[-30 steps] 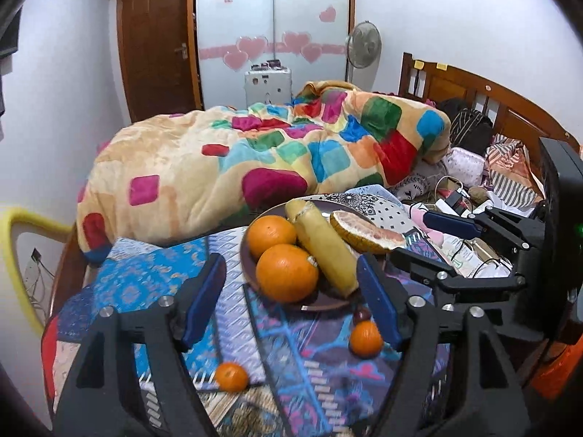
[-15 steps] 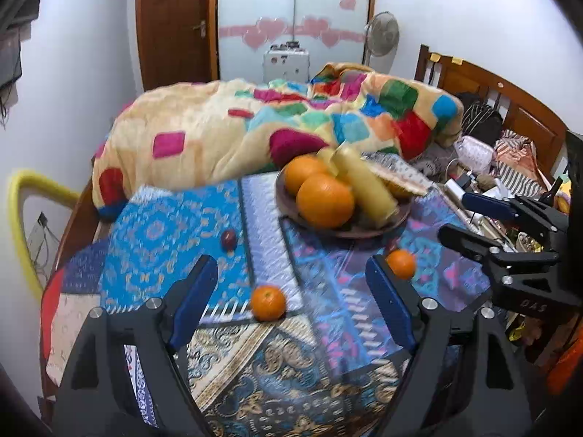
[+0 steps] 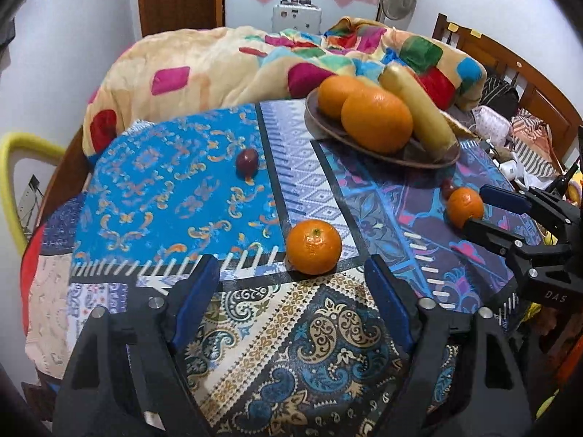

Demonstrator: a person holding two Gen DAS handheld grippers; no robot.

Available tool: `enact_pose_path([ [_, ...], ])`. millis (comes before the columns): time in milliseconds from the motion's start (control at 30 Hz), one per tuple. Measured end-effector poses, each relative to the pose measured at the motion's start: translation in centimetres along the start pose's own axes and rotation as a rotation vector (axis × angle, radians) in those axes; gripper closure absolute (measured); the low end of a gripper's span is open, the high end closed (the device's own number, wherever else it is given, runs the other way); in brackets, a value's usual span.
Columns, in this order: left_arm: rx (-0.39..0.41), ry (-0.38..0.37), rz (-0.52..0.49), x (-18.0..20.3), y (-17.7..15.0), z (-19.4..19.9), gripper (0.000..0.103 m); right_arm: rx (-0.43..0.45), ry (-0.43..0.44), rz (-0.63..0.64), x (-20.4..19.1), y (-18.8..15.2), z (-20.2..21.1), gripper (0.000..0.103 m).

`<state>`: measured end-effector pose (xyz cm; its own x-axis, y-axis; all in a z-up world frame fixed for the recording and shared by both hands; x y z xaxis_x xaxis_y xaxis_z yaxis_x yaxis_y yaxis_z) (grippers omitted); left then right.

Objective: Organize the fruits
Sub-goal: 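Move both tools down to the loose mandarins on the bedspread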

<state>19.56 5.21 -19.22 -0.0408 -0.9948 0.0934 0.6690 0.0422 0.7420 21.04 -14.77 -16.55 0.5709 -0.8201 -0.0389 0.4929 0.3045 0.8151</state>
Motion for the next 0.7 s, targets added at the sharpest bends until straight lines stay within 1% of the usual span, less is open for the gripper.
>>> enact_pose_path([
  [33,-0.006,-0.007,-0.002,0.1,-0.1,-0.3,0.031,-0.006,0.007,-0.006,0.1,-0.1,-0.2,0.043],
  [67,-0.012,-0.013,-0.003,0.1,-0.2,-0.6,0.033,-0.005,0.009,-0.008,0.1,-0.2,-0.2,0.044],
  [100,-0.015,-0.018,-0.003,0.1,-0.3,-0.8,0.036,-0.009,0.012,-0.009,0.1,-0.2,-0.3,0.047],
  [133,-0.014,-0.015,-0.005,0.2,-0.3,-0.9,0.037,-0.015,0.017,-0.011,0.1,-0.3,-0.5,0.054],
  [167,-0.007,-0.01,-0.01,0.2,-0.2,-1.0,0.038,-0.02,0.024,-0.015,0.1,-0.3,-0.7,0.059],
  [200,-0.002,-0.009,-0.014,0.2,-0.2,-1.1,0.039,-0.024,0.027,-0.018,0.1,-0.4,-0.8,0.065],
  [267,0.005,-0.007,-0.014,0.2,0.0,-1.2,0.044,-0.028,0.044,-0.03,0.2,-0.5,-1.1,0.067],
  [333,0.016,-0.017,-0.018,0.4,0.1,-1.2,0.057,-0.022,0.05,-0.036,0.1,-0.5,-1.2,0.068],
  [367,0.016,-0.026,-0.021,0.5,0.1,-1.1,0.061,-0.019,0.051,-0.034,0.1,-0.5,-1.1,0.068],
  [400,0.016,-0.03,-0.024,0.6,0.2,-1.1,0.07,-0.015,0.048,-0.03,0.1,-0.5,-1.1,0.069],
  [567,0.009,-0.043,-0.023,1.1,0.5,-1.0,0.071,0.007,0.046,-0.045,0.5,-0.2,-0.3,0.069],
  [700,0.022,-0.054,-0.024,1.8,0.9,-0.5,0.071,0.039,0.02,-0.045,1.4,0.5,0.9,0.069],
])
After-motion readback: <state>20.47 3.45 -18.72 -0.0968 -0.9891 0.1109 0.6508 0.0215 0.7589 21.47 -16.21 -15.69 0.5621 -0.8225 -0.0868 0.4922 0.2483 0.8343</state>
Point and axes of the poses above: each gripper's, at about its wrist camera, not at the fingertips, and z roughly against the way its jaws point, x to its right, y to its top, the point moved 5 cm from there along -z, roughly the way its jaws point, and after that the axes turned 11 degrees about x, right-handed, at the moved point
